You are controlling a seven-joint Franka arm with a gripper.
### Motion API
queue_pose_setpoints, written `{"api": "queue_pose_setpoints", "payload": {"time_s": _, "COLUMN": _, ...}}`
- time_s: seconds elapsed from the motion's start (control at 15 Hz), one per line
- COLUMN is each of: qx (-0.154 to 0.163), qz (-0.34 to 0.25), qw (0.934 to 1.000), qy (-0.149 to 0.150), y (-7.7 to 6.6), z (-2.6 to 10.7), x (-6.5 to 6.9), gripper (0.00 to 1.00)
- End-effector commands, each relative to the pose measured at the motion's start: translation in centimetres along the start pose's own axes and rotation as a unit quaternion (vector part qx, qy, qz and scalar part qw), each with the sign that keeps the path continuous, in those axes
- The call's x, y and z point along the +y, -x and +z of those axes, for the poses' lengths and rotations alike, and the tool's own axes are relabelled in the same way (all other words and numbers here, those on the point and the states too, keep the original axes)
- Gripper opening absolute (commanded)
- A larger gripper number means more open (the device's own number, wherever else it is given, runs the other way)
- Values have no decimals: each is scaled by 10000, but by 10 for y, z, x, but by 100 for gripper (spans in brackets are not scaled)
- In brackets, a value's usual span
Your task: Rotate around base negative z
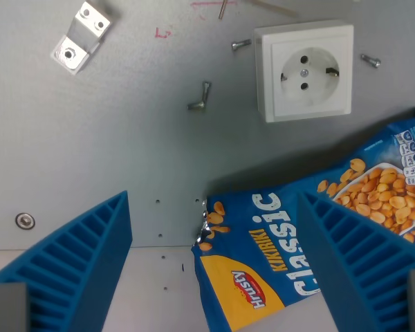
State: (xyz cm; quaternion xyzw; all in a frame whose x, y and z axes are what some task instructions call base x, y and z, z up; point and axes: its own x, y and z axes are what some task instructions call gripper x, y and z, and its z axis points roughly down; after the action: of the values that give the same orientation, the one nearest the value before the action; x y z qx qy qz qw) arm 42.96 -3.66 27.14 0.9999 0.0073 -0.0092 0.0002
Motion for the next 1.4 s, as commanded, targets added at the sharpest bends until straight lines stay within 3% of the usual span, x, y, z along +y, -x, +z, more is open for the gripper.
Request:
{"api": "queue_pose_setpoints", "payload": {"time_s": 0.07, "qx": 28, "qz": 549, "qw": 9985, "qy": -10, "y": 0, "z": -2, "x": 0, "gripper": 100}}
{"api": "queue_pose_setpoints", "payload": {"time_s": 0.73, "qx": 27, "qz": 1212, "qw": 9926, "qy": -24, "y": 0, "z": -2, "x": 0, "gripper": 100}}
{"api": "queue_pose_setpoints", "payload": {"time_s": 1.4, "qx": 26, "qz": 1871, "qw": 9823, "qy": -38, "y": 0, "z": -2, "x": 0, "gripper": 100}}
